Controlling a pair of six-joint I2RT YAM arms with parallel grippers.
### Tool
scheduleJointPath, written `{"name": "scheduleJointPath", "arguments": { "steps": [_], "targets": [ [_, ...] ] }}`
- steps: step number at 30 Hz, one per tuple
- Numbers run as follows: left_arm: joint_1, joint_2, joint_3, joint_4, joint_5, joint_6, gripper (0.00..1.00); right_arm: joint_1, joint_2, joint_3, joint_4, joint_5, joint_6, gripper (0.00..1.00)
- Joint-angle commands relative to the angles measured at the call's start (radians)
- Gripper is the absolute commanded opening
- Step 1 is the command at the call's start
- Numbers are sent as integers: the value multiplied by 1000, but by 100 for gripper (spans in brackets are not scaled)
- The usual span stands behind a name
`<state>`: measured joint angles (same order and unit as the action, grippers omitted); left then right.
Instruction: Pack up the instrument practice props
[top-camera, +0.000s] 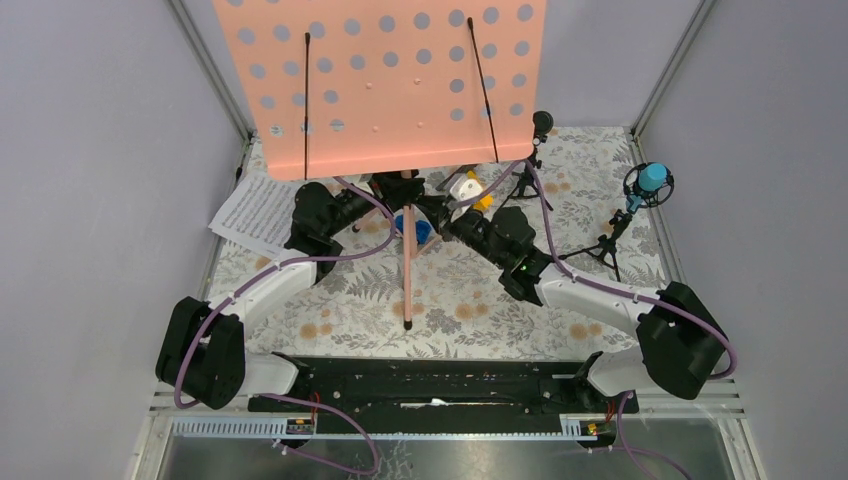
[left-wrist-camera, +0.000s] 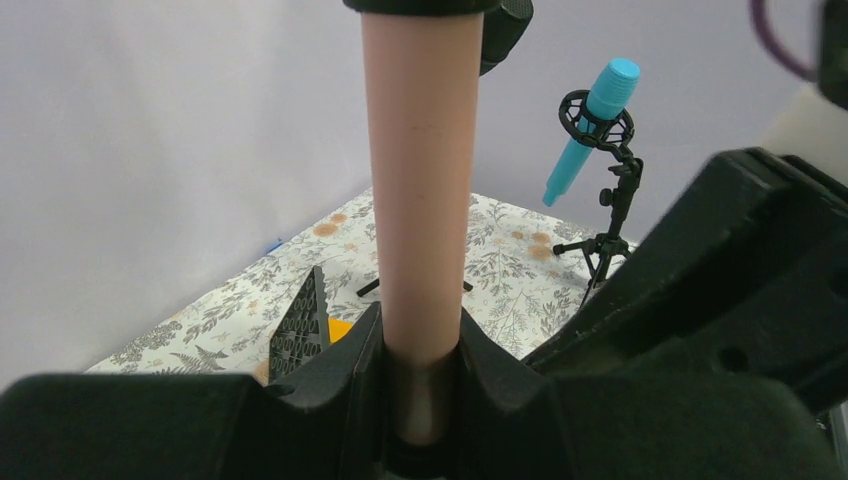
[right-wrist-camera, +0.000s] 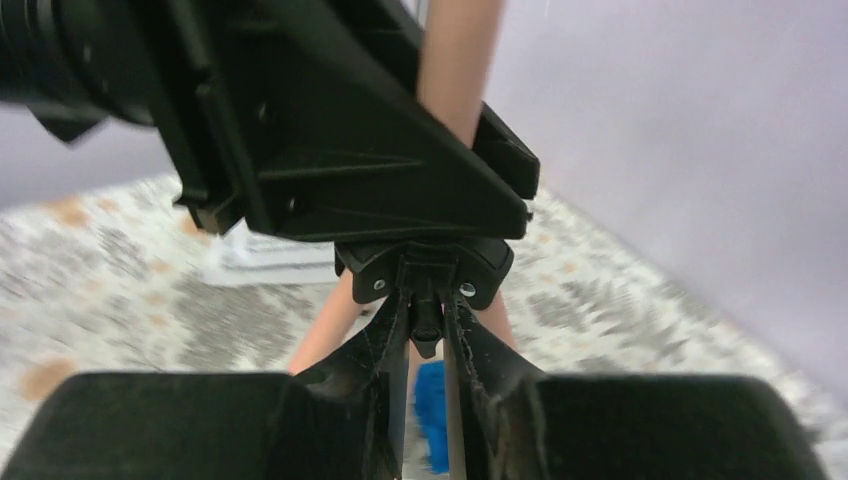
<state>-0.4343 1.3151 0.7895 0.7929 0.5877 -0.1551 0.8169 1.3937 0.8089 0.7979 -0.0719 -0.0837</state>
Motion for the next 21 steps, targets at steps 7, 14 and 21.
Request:
{"name": "scheduleJointPath", "arguments": {
  "steps": [7, 14, 21],
  "targets": [
    [-4, 51, 15, -139, 37, -40, 0, 65, 53, -135, -170, 44, -1051, 14],
    [-2, 48, 13, -140, 39, -38, 0, 82, 3, -238, 218, 357, -1095, 53],
    [6, 53, 17, -146, 34, -44, 0, 85, -260, -348, 162, 409, -374, 71]
  ]
}}
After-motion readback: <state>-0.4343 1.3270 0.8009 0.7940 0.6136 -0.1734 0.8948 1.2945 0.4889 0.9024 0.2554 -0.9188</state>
